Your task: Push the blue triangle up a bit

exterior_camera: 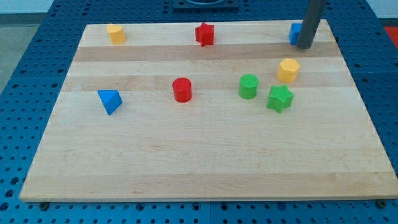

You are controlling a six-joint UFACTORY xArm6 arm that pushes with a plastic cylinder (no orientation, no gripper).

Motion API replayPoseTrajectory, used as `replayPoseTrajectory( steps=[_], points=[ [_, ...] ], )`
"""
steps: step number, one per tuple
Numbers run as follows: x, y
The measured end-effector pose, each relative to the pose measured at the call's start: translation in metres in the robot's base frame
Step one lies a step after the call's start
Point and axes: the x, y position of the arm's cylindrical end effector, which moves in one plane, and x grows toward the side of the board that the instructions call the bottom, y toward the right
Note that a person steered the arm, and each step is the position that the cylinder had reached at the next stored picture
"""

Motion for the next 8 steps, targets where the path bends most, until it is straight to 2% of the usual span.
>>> replayPoseTrajectory(
  steps=[4,6,8],
  points=[
    [0.001,-0.009],
    [0.024,-0.078],
    [0.045,-0.177]
  ],
)
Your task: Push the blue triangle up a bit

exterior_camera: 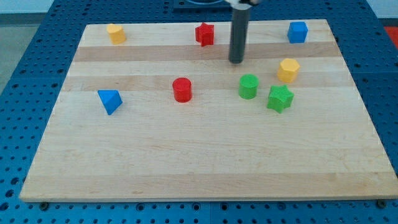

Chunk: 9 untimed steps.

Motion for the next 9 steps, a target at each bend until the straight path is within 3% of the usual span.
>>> replayPoseTrajectory(
  steps=[3,7,9],
  points=[
    [0.047,-0.136],
    [0.129,-0.181],
    [0.129,-0.249]
  ],
)
